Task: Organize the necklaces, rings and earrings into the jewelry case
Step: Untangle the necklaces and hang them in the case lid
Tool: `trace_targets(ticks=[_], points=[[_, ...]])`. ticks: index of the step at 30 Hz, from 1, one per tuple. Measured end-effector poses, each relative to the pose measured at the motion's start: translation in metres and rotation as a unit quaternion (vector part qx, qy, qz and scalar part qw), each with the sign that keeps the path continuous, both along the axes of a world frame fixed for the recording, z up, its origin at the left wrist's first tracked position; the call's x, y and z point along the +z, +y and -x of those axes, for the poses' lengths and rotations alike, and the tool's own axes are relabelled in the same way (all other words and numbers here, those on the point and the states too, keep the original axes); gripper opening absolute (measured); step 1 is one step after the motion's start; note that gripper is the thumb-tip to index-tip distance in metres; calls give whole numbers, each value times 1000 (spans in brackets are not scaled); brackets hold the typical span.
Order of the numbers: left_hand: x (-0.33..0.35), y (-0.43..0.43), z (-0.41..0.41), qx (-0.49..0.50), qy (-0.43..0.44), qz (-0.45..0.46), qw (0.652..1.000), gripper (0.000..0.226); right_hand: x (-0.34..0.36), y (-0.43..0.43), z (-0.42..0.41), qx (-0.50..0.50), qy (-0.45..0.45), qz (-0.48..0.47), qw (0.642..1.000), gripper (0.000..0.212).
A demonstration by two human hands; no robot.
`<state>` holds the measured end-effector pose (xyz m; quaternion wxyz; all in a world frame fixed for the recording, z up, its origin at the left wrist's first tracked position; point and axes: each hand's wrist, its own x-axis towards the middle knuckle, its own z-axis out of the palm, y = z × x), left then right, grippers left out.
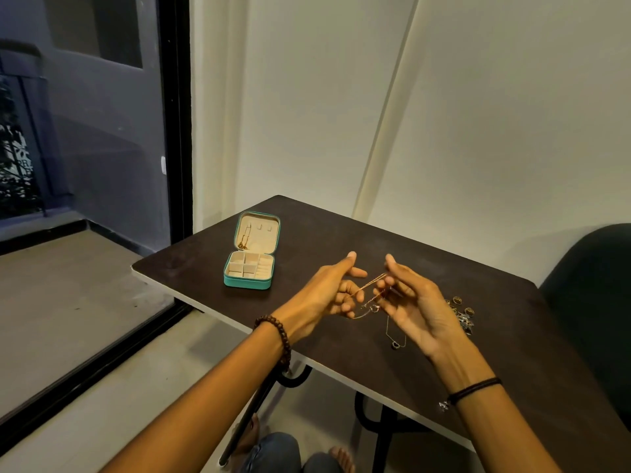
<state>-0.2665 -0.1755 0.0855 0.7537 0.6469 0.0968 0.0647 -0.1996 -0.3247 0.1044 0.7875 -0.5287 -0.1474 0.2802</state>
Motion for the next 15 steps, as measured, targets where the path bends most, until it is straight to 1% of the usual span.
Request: trace_targets(ticks=[3,5,7,9,13,15], points=[[-5,-1,3,-3,4,16,1000,49,4,2,0,-14,0,-9,1000,14],[-6,-1,4,1,2,7,1000,47,2,4,0,-12,-10,0,1000,13],[-6,1,4,9,4,-8,1000,40,-1,5,0,-8,-26,14,1000,14],[-6,6,5,14,6,-3,1000,33,-4,5,2,1,-47,42,998,16],[-5,22,8,6,5,85,996,27,-9,5,6,39,-113,132,984,34],[-5,28,9,-3,6,105,994,26,-11,8,7,61,-148,173,972,41]])
